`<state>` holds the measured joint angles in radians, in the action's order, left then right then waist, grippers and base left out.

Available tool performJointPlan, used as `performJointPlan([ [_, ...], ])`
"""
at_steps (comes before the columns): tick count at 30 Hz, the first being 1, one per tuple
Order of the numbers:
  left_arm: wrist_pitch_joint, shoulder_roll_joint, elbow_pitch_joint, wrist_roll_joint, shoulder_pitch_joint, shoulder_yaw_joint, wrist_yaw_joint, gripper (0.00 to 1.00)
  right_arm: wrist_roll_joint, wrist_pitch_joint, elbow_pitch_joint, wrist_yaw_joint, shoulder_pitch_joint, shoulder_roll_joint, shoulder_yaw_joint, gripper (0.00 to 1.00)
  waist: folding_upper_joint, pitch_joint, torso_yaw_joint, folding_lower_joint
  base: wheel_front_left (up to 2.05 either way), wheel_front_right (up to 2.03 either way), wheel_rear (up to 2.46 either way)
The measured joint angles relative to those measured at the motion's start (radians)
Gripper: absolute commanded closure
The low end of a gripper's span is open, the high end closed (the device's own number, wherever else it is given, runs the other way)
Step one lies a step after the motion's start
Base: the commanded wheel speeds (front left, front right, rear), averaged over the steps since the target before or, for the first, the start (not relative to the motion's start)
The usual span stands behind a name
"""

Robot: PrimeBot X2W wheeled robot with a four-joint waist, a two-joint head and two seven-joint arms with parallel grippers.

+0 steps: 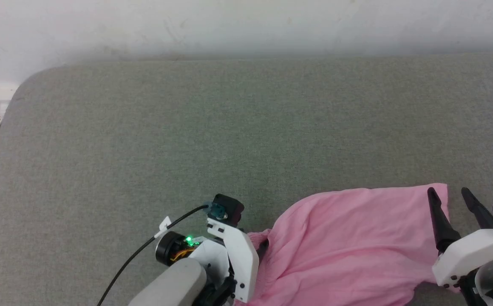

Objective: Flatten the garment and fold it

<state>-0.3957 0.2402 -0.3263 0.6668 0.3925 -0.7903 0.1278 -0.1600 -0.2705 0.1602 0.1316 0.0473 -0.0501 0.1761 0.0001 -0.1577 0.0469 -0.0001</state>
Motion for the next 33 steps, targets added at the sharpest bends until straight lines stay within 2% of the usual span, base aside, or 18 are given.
performJointPlan([
  [2, 0.0, -0.009, -0.019, -0.008, 0.011, -0.008, 0.0, 0.0, 0.0, -0.002, 0.001, 0.0, 0.0, 0.0, -0.003, 0.0, 0.0, -0.003, -0.004, 0.0, 0.0, 0.0, 0.0],
  [3, 0.0, -0.013, -0.031, -0.014, 0.021, -0.015, 0.0, 0.52, 0.0, -0.002, 0.002, 0.0, 0.0, 0.0, -0.005, 0.0, 0.0, -0.006, -0.006, 0.0, 0.0, 0.0, 0.0],
  [4, 0.001, -0.017, -0.043, -0.024, 0.031, -0.02, 0.0, 1.0, 0.0, -0.002, 0.002, 0.0, -0.001, 0.0, -0.009, 0.0, 0.0, -0.009, -0.008, 0.0, 0.0, 0.0, 0.0],
  [8, 0.039, -0.026, -0.076, -0.037, 0.053, -0.01, 0.012, 1.0, 0.002, -0.008, 0.001, 0.0, -0.007, 0.0, -0.019, 0.0, 0.0, -0.021, -0.011, 0.0001, 0.0, 0.0, 0.0],
  [11, 0.109, -0.03, -0.076, -0.035, 0.046, 0.033, 0.059, 1.0, 0.016, -0.009, -0.01, 0.0, -0.013, 0.0, -0.018, 0.0, 0.0, -0.027, -0.011, 0.0001, 0.0, 0.0, 0.0],
  [15, 0.198, -0.001, -0.051, -0.014, 0.012, 0.113, 0.113, 1.0, 0.038, -0.001, -0.054, 0.0, -0.049, -0.001, -0.006, 0.0, 0.0, -0.037, -0.011, 0.0001, 0.0, 0.0, 0.0],
  [19, 0.243, 0.02, -0.019, 0.006, -0.019, 0.152, 0.13, 1.0, 0.039, -0.026, -0.147, 0.0, -0.125, -0.018, 0.029, 0.0, 0.0, -0.051, -0.015, 0.0001, 0.0, 0.0, 0.0],
  [23, 0.248, 0.022, 0.008, 0.012, -0.022, 0.157, 0.13, 1.0, 0.013, -0.126, -0.283, 0.0, -0.233, -0.069, 0.027, 0.0, 0.0, -0.073, -0.022, 0.0002, 0.0, 0.0, 0.0],
  [26, 0.247, 0.023, 0.026, 0.012, -0.022, 0.155, 0.13, 1.0, -0.019, -0.247, -0.386, 0.0, -0.31, -0.098, 0.011, 0.0, 0.0, -0.09, -0.029, 0.0002, 0.0, 0.0, 0.0],
  [31, 0.241, 0.022, 0.045, 0.012, -0.018, 0.15, 0.129, 1.0, -0.034, -0.434, -0.467, 0.0, -0.389, -0.136, -0.029, 0.0, 0.0, -0.11, -0.047, 0.0001, 0.0, 0.0, 0.0],
  [32, 0.24, 0.022, 0.047, 0.012, -0.017, 0.148, 0.128, 1.0, -0.034, -0.47, -0.471, 0.0, -0.401, -0.146, -0.04, 0.47, 0.0, -0.112, -0.05, 0.0001, 0.0, 0.0, 0.0],
  [33, 0.24, 0.021, 0.049, 0.012, -0.016, 0.146, 0.128, 1.0, -0.037, -0.503, -0.471, 0.0, -0.409, -0.155, -0.051, 0.72, 0.0, -0.114, -0.053, 0.0002, 0.0, 0.0, 0.0],
])
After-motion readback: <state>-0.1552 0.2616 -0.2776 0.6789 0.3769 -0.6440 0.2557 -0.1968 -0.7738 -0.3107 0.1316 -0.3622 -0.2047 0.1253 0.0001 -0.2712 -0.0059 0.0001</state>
